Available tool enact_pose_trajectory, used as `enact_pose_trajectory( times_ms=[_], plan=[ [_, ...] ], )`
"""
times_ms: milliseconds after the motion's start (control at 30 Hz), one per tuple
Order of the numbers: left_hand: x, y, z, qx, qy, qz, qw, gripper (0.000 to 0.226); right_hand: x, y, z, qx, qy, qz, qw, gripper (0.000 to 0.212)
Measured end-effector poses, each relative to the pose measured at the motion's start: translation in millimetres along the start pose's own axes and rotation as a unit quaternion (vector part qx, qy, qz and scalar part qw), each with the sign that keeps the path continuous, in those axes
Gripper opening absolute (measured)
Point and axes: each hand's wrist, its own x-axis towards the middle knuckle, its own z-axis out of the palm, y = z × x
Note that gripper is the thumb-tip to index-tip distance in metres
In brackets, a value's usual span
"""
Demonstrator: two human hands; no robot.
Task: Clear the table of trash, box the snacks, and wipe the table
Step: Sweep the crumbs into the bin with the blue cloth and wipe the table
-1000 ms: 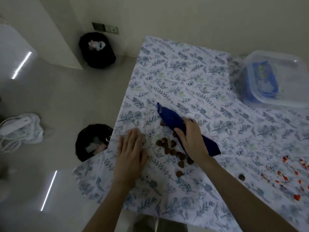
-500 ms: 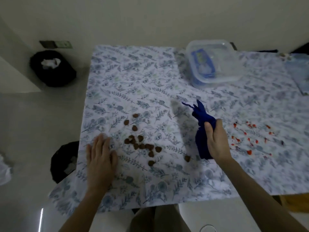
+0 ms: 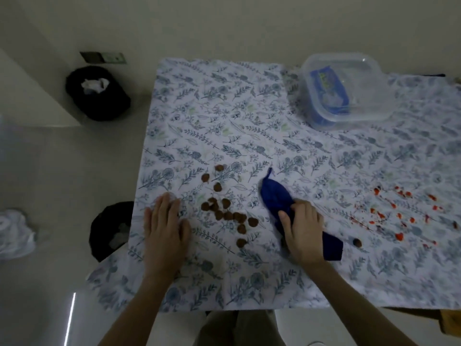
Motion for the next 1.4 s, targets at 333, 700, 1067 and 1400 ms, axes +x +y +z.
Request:
enact_pose_trajectory(
  times_ms=[333,700,1067,1400],
  plan=[
    [-1,3,-3,0.003,-0.016,0.004,1.0,0.05,42,-94,33,0.222,0.05,0.002,0.974,0.038],
    [1,2,-3,0.003,-0.032,0.003,0.999,0.051,109,-41,-6,0.269,0.044,0.026,0.962,0.04],
    [0,0,-1,0.003,-0.028,-0.003,1.0,0.051,130,-41,28,0.03,-0.117,-0.216,0.969,0.058],
    [0,2,-1,0.008,-0.027,0.001,1.0,0.052,109,-102,35,0.065,-0.224,-0.414,0.88,0.05]
  ],
)
